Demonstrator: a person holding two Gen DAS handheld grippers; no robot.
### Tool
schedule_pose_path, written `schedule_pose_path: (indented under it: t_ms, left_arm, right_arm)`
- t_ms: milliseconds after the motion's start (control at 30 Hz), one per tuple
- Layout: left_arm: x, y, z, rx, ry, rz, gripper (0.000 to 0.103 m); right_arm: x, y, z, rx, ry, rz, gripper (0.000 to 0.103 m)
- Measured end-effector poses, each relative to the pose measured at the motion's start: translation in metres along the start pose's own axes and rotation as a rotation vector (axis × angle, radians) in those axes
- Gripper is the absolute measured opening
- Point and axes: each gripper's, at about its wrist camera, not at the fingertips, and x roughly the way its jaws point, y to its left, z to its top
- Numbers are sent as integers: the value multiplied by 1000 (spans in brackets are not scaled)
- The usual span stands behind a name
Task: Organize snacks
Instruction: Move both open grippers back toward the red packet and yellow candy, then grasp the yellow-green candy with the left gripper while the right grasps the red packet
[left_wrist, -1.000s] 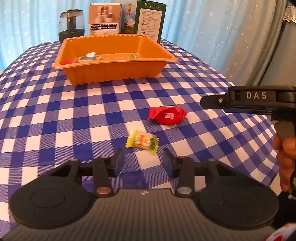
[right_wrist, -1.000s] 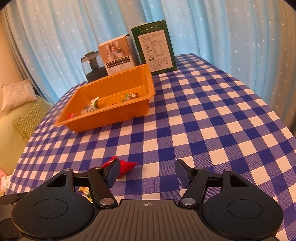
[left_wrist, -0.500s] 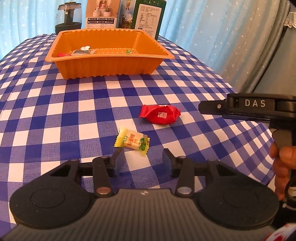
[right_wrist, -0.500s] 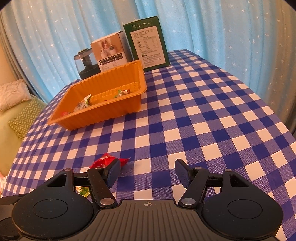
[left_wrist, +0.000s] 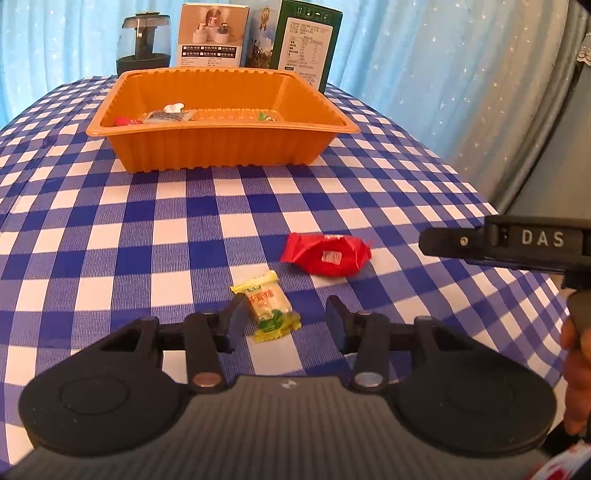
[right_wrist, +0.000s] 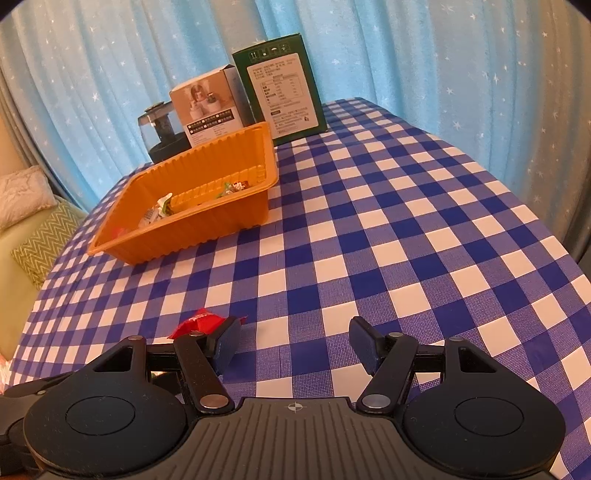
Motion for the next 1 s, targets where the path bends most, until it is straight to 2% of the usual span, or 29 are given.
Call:
schedule_pose_path:
  t_ms: [233,300,467,567,700,867,1000]
  left_arm:
    - [8,-10,1,92,-18,53,41]
    - [9,-12,-1,114,-23,67,37]
    - [8,-9,0,150,-18,89,20]
    - [6,-4,1,151,-7,86,19]
    - [-1,3,-2,155,5,92,19]
    - [-8,17,-4,142,19,87,19]
    - [-11,22,-5,131,16,91,20]
  right_arm:
    - [1,1,-1,-2,3,-2,65]
    - [2,2,-1,-2,5,-1,65]
    - [3,9,-2,-26,7,16,65]
    - [4,15,-3,-63,6,39,65]
    - [5,33,-5,-164,12,114,65]
    - [15,61,-1,-369,28,141,65]
    - [36,75,2,-540,84,154,65]
